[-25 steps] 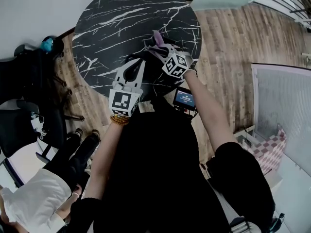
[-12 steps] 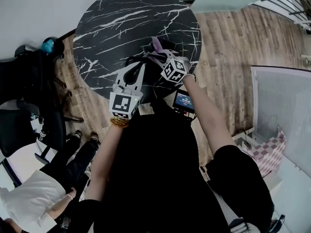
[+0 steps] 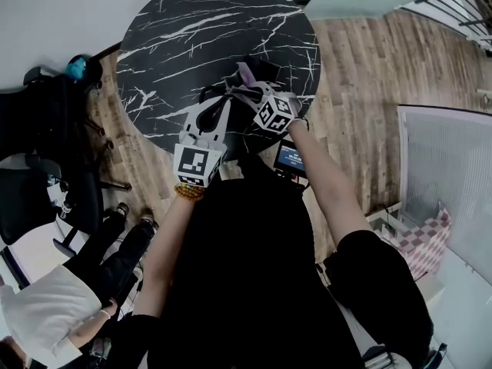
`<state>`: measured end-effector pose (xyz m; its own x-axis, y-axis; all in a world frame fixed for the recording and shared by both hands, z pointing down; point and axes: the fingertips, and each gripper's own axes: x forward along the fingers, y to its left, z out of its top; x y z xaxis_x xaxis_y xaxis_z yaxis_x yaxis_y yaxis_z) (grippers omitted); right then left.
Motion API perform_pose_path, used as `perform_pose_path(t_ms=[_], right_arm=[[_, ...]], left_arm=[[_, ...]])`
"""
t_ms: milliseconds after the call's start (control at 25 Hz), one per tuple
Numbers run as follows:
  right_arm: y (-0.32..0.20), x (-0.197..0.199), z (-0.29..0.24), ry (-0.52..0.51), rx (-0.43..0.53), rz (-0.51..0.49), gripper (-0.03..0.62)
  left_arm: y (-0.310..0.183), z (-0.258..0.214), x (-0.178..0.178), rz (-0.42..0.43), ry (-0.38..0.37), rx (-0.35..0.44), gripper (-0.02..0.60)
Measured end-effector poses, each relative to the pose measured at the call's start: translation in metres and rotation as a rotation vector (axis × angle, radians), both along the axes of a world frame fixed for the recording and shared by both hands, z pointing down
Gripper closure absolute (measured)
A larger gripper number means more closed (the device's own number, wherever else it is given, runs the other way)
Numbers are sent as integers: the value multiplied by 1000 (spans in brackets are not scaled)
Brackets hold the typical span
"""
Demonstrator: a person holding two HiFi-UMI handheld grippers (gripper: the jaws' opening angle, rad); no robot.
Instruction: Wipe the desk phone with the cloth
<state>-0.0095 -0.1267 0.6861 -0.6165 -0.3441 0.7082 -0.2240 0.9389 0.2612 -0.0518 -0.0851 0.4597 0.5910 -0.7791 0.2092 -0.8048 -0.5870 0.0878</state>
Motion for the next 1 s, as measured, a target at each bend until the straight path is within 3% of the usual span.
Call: perform_pose_path(t_ms=[1000], right_arm=[[32, -11, 15, 33, -67, -93, 531]], left_arm=[[4, 4, -3, -3, 3, -13, 565]])
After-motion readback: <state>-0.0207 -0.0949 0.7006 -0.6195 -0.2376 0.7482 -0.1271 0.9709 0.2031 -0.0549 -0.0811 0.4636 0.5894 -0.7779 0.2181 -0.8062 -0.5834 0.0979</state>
